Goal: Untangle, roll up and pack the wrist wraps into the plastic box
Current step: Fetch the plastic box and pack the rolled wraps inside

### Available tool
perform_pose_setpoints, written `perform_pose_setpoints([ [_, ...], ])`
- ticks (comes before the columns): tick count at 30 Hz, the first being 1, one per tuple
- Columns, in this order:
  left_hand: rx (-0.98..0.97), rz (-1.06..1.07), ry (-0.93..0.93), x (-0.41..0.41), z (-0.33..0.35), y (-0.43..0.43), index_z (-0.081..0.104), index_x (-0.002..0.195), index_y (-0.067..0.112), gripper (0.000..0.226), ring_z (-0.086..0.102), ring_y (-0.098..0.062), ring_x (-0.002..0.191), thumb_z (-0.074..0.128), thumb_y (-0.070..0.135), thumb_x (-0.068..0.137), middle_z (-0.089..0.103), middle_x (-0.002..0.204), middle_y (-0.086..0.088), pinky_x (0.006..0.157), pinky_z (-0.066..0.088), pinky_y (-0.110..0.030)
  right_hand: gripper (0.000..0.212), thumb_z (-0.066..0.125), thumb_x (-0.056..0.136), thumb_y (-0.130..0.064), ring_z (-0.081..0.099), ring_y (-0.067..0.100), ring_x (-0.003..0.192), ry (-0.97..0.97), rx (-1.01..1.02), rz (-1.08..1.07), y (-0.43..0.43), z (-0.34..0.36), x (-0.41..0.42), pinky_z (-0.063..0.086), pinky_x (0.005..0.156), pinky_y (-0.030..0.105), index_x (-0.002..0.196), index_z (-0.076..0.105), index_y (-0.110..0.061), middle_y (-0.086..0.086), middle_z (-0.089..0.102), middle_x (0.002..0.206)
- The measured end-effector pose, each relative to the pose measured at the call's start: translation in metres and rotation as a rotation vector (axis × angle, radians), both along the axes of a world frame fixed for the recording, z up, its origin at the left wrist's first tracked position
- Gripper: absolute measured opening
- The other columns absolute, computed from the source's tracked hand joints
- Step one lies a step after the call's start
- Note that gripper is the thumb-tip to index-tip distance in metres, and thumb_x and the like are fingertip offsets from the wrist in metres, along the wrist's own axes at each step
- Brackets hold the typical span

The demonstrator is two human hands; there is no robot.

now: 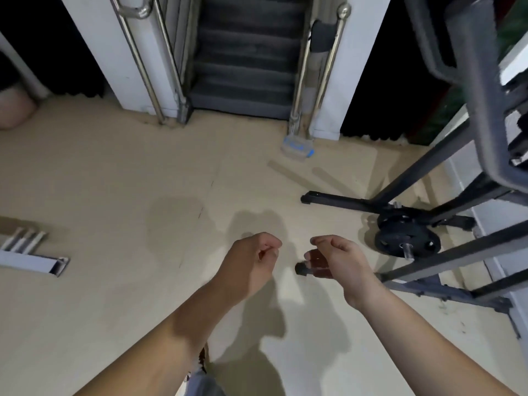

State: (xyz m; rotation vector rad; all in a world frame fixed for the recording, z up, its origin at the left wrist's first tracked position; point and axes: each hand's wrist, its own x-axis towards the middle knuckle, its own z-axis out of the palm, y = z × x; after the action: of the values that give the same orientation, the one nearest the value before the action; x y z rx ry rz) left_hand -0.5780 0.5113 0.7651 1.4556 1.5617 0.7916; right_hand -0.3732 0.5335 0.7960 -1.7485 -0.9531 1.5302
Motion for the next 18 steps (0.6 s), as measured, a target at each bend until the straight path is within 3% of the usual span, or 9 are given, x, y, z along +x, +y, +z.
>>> perform_pose_setpoints([
  [2, 0.020, -0.038, 0.053, -0.047, -0.002, 0.042, 0.075, 0.109, 0.021, 0.016, 0.072, -0.016, 0.087, 0.063, 0.013, 0.102, 0.078, 0.096, 0.007, 0.085, 0.057, -0.030, 0.020, 0.055, 0.104, -0.019, 0.072, 0.024, 0.076, 0.039, -0.020, -0.011, 0.050, -0.002, -0.044, 0.060, 0.090, 0.051, 0.113, 0.071, -0.009, 0.011, 0.078, 0.087],
  [5, -0.006, -0.026, 0.037, -0.105, 0.004, 0.111, 0.075, 0.109, 0.025, 0.018, 0.071, -0.017, 0.084, 0.063, 0.014, 0.101, 0.078, 0.094, 0.007, 0.084, 0.056, -0.027, 0.020, 0.057, 0.105, -0.019, 0.073, 0.023, 0.077, 0.064, -0.032, -0.027, 0.121, 0.008, -0.098, 0.058, 0.079, 0.041, 0.116, 0.069, -0.008, 0.011, 0.078, 0.091],
  [8, -0.025, -0.066, 0.019, -0.139, 0.020, 0.183, 0.073, 0.103, 0.027, 0.017, 0.068, -0.020, 0.078, 0.063, 0.014, 0.101, 0.075, 0.089, 0.004, 0.079, 0.054, -0.025, 0.018, 0.058, 0.105, -0.019, 0.074, 0.023, 0.079, 0.091, -0.036, -0.068, 0.183, 0.021, -0.132, 0.059, 0.078, 0.039, 0.116, 0.069, -0.010, 0.011, 0.078, 0.091],
  [12, -0.027, -0.131, 0.049, -0.157, 0.030, 0.295, 0.069, 0.100, 0.031, 0.015, 0.059, -0.006, 0.069, 0.064, 0.017, 0.101, 0.069, 0.086, 0.013, 0.072, 0.047, -0.015, 0.017, 0.058, 0.105, -0.018, 0.074, 0.023, 0.080, 0.061, -0.059, -0.085, 0.270, 0.021, -0.150, 0.060, 0.081, 0.042, 0.116, 0.069, -0.012, 0.017, 0.079, 0.098],
  [15, -0.033, -0.170, 0.093, -0.161, 0.025, 0.389, 0.071, 0.113, 0.028, 0.016, 0.063, -0.006, 0.081, 0.062, 0.021, 0.102, 0.070, 0.097, 0.015, 0.073, 0.046, -0.007, 0.017, 0.060, 0.105, -0.019, 0.074, 0.023, 0.079, 0.035, -0.072, -0.123, 0.354, 0.007, -0.156, 0.059, 0.078, 0.041, 0.117, 0.069, -0.011, 0.017, 0.080, 0.101],
  [18, -0.031, -0.178, 0.110, -0.164, 0.023, 0.477, 0.070, 0.119, 0.026, 0.019, 0.067, -0.013, 0.091, 0.060, 0.023, 0.103, 0.071, 0.106, 0.013, 0.083, 0.050, -0.016, 0.016, 0.059, 0.105, -0.020, 0.073, 0.025, 0.078, 0.001, -0.077, -0.106, 0.442, -0.002, -0.160, 0.058, 0.076, 0.040, 0.115, 0.068, -0.011, 0.016, 0.080, 0.098],
])
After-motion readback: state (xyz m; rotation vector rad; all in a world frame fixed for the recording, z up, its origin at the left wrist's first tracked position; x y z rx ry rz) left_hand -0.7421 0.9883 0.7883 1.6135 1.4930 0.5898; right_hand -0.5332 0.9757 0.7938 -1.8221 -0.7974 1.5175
